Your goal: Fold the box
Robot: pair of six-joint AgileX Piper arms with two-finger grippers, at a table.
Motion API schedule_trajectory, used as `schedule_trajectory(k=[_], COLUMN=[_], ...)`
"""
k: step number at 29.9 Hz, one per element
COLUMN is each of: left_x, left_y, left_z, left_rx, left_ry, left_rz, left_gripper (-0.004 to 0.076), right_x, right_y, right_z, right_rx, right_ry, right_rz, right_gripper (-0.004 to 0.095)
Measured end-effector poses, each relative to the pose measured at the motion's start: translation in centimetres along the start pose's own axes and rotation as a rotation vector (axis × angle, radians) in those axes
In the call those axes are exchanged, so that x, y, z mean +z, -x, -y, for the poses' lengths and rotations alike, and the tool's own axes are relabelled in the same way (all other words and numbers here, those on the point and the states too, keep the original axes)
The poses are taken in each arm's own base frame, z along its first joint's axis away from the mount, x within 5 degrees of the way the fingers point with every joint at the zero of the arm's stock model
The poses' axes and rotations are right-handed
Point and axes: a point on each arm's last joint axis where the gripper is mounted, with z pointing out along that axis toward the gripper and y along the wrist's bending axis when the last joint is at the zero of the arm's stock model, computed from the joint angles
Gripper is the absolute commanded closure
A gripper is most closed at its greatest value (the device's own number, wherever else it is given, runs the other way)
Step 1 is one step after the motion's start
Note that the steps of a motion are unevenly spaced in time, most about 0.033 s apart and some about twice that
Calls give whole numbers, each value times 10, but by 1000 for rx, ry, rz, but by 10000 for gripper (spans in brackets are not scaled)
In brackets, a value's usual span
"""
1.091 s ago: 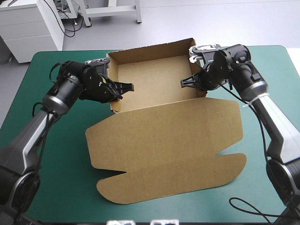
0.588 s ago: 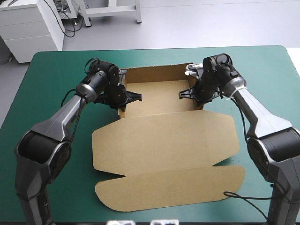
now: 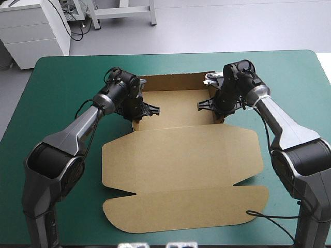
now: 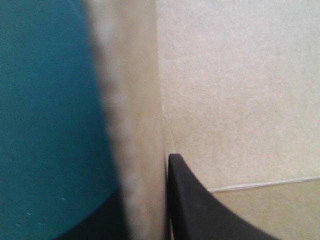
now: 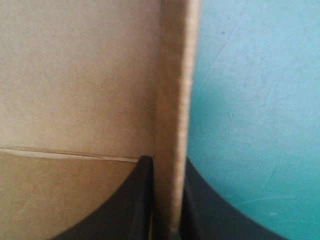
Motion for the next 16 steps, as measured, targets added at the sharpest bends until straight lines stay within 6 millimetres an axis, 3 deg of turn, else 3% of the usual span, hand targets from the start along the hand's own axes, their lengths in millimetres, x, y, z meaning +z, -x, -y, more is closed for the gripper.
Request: schedule_trajectory(k=[3, 7, 16], left_x=[-1, -1, -1], left_y=[-1, -1, -1], left_z=[4, 4, 3], left_rx=[53, 18, 0], left_ry=[46, 52, 68], left_rz=[22, 23, 25], left_gripper=[437, 425, 426], right_x=[0, 0, 0], right_y=[0, 0, 0], right_z=[-1, -1, -1], right_rx=[-2, 0, 0], right_ry=[6, 11, 19], right_rz=[2, 4, 3], right_gripper=[404, 262, 229])
